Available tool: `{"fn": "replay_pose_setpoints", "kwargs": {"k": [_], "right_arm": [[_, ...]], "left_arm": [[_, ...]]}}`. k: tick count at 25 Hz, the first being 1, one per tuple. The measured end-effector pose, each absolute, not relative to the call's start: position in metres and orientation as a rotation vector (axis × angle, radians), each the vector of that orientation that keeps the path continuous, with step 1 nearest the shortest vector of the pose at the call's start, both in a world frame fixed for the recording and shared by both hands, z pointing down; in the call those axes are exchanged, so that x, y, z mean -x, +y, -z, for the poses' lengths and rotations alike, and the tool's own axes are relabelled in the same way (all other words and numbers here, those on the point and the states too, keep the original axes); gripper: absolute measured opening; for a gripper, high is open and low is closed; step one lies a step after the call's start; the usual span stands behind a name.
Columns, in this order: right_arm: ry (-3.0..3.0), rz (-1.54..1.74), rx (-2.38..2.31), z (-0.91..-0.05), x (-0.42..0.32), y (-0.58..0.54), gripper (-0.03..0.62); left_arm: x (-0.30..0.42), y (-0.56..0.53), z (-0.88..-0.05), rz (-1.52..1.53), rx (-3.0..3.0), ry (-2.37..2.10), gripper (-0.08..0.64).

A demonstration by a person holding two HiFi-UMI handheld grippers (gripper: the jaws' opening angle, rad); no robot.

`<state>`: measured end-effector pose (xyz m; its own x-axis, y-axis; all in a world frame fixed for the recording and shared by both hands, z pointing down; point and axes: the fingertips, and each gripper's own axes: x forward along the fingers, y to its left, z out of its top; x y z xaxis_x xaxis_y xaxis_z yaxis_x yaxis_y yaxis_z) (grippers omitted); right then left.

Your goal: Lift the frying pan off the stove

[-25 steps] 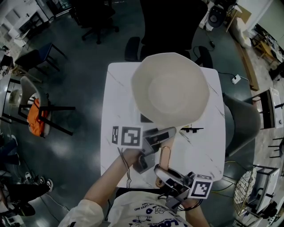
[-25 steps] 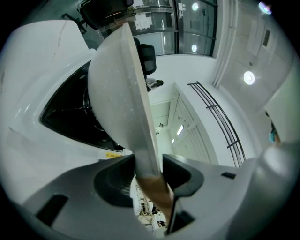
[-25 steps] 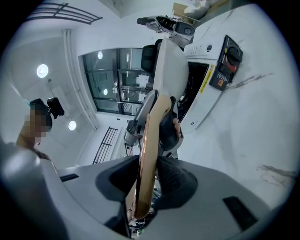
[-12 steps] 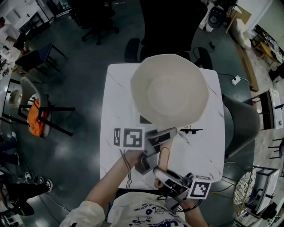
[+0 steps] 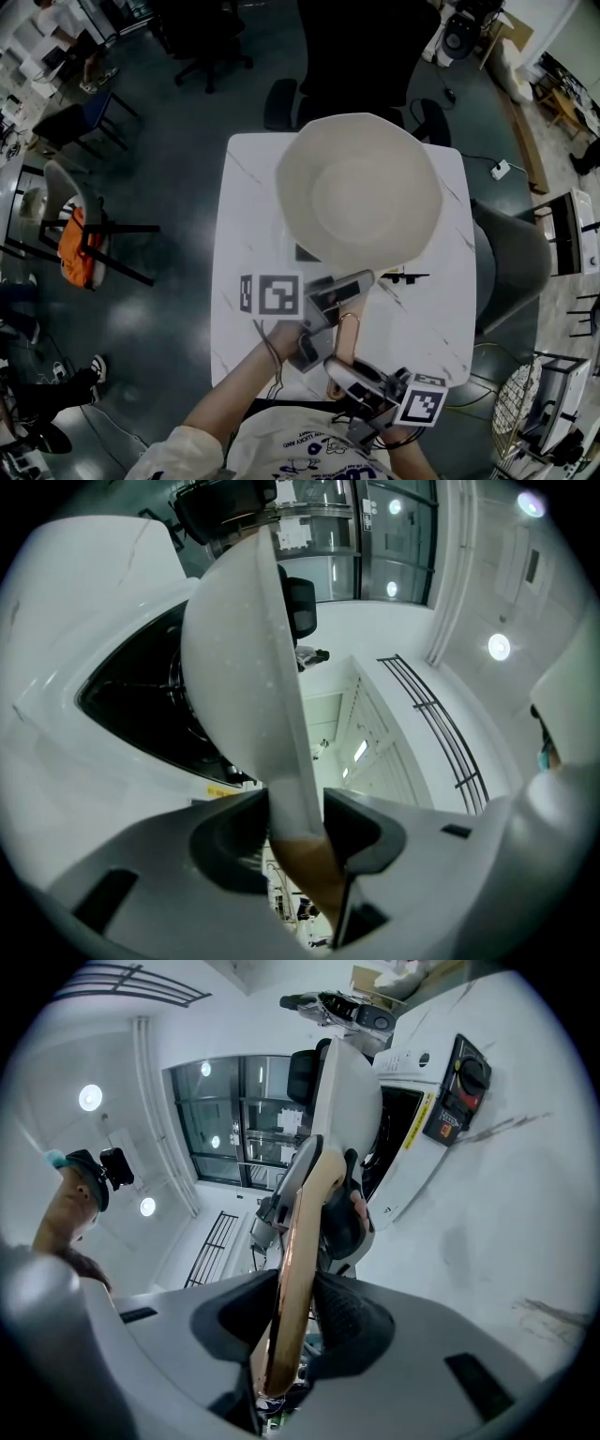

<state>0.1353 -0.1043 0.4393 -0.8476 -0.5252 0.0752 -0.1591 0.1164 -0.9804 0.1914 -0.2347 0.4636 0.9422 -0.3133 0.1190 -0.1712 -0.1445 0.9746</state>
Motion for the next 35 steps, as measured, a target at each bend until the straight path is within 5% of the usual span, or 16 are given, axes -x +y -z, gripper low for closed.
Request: {"fn": "replay_pose_setpoints", "kwargs": {"k": [35], "right_arm": [[2.289,1.747,0.558,-0.402,-0.103,-0.072,0.129]], "left_arm": [[-0.149,-0.208,-0.415,0.186,-1.818,-0.453,0.179]]}}
